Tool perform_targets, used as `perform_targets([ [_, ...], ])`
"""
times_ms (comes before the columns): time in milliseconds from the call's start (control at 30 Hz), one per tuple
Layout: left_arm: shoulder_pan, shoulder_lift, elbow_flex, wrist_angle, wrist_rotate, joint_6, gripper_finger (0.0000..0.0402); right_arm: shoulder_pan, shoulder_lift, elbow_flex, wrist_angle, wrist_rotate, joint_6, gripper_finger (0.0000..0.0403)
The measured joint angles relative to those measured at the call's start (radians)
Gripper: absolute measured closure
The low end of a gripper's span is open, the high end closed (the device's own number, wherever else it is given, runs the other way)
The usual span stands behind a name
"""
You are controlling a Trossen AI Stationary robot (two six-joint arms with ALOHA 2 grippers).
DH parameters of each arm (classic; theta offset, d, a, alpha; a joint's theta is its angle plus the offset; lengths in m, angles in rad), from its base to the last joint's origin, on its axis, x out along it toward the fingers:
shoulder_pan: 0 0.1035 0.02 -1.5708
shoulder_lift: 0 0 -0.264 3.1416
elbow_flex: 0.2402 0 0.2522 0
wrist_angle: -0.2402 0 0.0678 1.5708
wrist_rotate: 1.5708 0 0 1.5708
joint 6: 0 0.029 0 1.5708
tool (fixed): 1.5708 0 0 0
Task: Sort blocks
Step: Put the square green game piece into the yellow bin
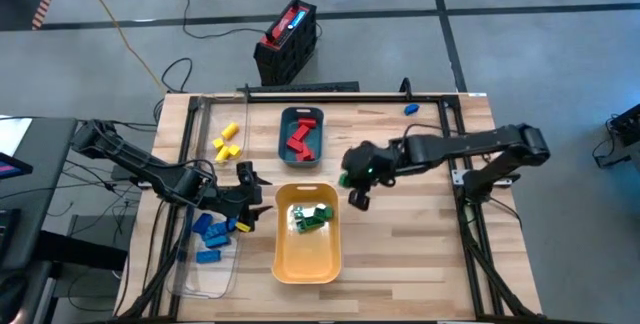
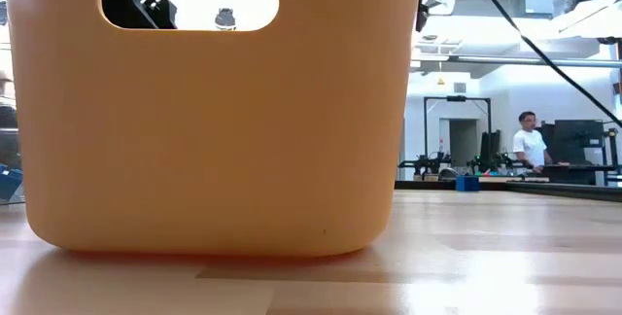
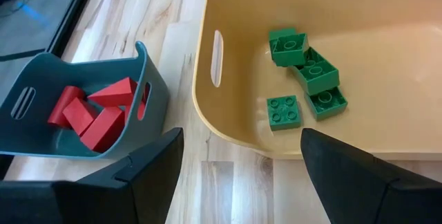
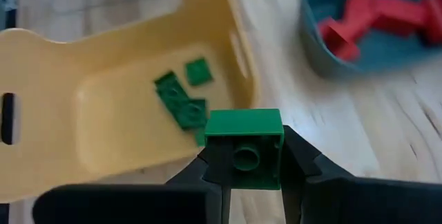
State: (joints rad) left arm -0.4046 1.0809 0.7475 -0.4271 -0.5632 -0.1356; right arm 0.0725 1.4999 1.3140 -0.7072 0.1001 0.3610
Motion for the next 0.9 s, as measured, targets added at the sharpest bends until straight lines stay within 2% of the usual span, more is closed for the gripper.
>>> perform_targets([
  [433,-0.061,-0.001,0.0,0.035,-0.026,0.034,0.0113,0.118,0.315,0.265,0.043,-0.032,-0.182,0.0321],
  [733,-0.068,-0.005,0.0,0.017,-0.032,0.036,0.0113,0.131,0.54,0.486,-0.114,-0.05,-0.274,0.032],
  [833,-0.068,-0.005,0.0,0.016,-0.032,0.03,0.0113,0.126,0.574,0.521,-0.15,-0.049,-0.301,0.0307],
  [900,-0.068,-0.005,0.0,0.014,-0.032,0.03,0.0113,0.121,0.584,0.533,-0.169,-0.049,-0.311,0.0284],
])
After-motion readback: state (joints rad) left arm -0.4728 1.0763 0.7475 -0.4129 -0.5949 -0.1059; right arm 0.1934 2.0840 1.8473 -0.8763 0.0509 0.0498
